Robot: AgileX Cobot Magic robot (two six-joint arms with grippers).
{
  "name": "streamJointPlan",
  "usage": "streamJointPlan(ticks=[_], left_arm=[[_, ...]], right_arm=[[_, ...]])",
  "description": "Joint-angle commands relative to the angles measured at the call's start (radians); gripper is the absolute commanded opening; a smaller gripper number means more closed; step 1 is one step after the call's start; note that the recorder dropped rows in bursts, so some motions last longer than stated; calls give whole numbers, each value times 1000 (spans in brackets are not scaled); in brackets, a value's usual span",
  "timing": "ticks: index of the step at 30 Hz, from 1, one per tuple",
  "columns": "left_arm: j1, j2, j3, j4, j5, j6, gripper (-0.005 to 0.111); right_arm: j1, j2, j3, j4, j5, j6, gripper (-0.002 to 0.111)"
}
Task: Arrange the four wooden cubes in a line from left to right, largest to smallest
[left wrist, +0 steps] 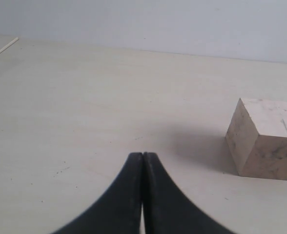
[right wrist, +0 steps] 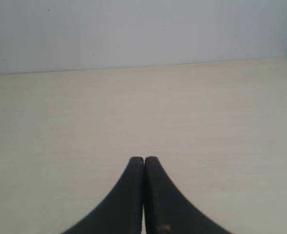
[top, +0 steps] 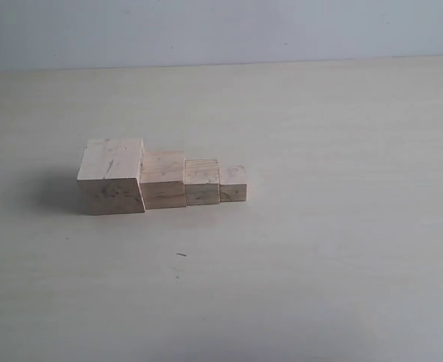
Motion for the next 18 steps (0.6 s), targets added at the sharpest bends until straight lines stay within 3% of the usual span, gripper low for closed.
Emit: streamJointPlan(ticks=[1,18], left_arm=[[-3,-6,-1,2,-10,0,0],[-3,-6,-1,2,-10,0,0]], right_arm=[[3,-6,4,5,3,-3,0],[3,-6,4,6,3,3,0]])
